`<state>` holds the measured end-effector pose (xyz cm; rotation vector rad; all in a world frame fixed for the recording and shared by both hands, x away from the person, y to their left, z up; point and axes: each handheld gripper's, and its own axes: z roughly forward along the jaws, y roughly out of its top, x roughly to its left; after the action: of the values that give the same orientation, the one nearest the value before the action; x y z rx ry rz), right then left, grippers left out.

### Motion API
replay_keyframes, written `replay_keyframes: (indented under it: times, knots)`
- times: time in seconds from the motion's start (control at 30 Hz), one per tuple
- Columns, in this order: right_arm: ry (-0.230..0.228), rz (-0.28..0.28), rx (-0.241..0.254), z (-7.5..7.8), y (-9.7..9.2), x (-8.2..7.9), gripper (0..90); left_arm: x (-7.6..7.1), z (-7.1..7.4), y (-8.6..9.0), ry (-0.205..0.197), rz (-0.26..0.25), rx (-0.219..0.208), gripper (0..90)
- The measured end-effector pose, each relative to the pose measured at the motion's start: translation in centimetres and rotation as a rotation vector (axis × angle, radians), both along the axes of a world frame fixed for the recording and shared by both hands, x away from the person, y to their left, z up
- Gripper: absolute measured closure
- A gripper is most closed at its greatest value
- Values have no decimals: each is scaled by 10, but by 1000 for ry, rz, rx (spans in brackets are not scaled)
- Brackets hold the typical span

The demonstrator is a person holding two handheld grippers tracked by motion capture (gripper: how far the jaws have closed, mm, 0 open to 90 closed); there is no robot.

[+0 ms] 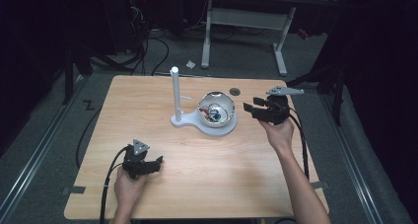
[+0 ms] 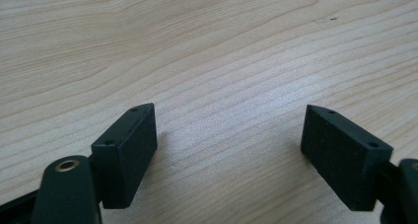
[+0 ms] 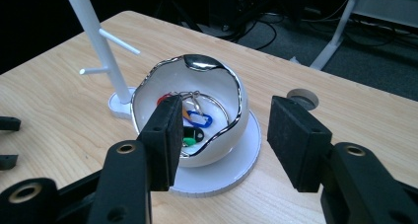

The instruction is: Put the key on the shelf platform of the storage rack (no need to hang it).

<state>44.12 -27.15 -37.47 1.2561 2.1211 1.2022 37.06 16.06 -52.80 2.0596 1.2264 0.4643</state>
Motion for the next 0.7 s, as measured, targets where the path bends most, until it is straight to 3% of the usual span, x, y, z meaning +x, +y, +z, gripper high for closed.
replay_keyframes:
  times: [0.1, 0.53, 0.7]
  knots:
    - [-6, 8, -17, 2, 1, -5, 480, 0, 0, 0, 0, 0, 0, 222]
    - [-37, 16, 14, 7, -7, -36, 477, 0, 0, 0, 0, 1, 0, 222]
    - [-20, 15, 19, 3, -13, -46, 467, 0, 0, 0, 0, 1, 0, 222]
